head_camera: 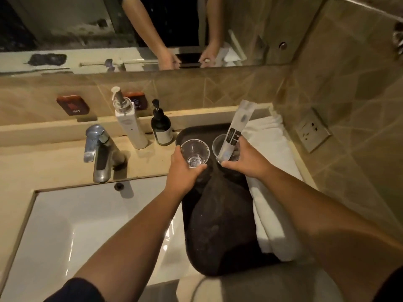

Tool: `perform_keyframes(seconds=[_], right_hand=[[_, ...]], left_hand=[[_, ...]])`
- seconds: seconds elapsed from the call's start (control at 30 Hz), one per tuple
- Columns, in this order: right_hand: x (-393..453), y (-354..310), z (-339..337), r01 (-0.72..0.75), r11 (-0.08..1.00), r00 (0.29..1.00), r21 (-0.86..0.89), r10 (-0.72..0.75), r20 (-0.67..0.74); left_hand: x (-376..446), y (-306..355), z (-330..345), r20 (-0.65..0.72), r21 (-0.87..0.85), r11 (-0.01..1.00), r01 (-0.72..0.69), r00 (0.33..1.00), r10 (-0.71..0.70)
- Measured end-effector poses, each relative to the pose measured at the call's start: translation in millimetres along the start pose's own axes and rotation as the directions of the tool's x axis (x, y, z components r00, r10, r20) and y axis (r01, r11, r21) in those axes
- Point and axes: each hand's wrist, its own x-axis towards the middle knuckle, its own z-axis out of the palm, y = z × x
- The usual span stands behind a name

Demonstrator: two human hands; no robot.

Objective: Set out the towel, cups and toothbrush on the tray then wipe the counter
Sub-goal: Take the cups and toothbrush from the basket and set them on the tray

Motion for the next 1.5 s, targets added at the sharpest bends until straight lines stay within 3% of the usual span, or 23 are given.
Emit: perform_keyframes(seconds=[0.5,0.87,0.97,1.1,1.17,1.3,1.5], right_hand=[[44,22,-11,-0.064,0.998,0.986,0.015,0.061,0.158],[46,19,-20,-0.144,0.975,0.965,0.168,0.101,0.240],[45,23,-26,-0.138,0.974,0.978,0.179,0.104,0.183],[51,17,-34,-0.209,0.924,0.965,0.321,0.248,-0.086],[59,9,-39,-0.204,0.919,0.951,0.337,0.268,-0.157],[71,-6,-37,-0.174,0.942,0.952,0.289,0.236,-0.196],[67,-22,-36,-0.134,0.927,0.957,0.350,0.213,-0.198]], left_hand=[[35,3,6,0.061,0.103,0.993,0.058,0.996,-0.065],[36,5,1,0.097,0.171,0.982,0.079,0.991,-0.096],[35,3,0,0.107,0.160,0.984,0.078,0.990,-0.096],[35,3,0,0.110,0.154,0.985,0.075,0.990,-0.093],[35,4,0,0.112,0.145,0.986,0.076,0.989,-0.093],[34,7,-2,0.119,0.126,0.990,0.071,0.989,-0.086],[33,11,-4,0.137,0.087,0.993,0.076,0.987,-0.088]])
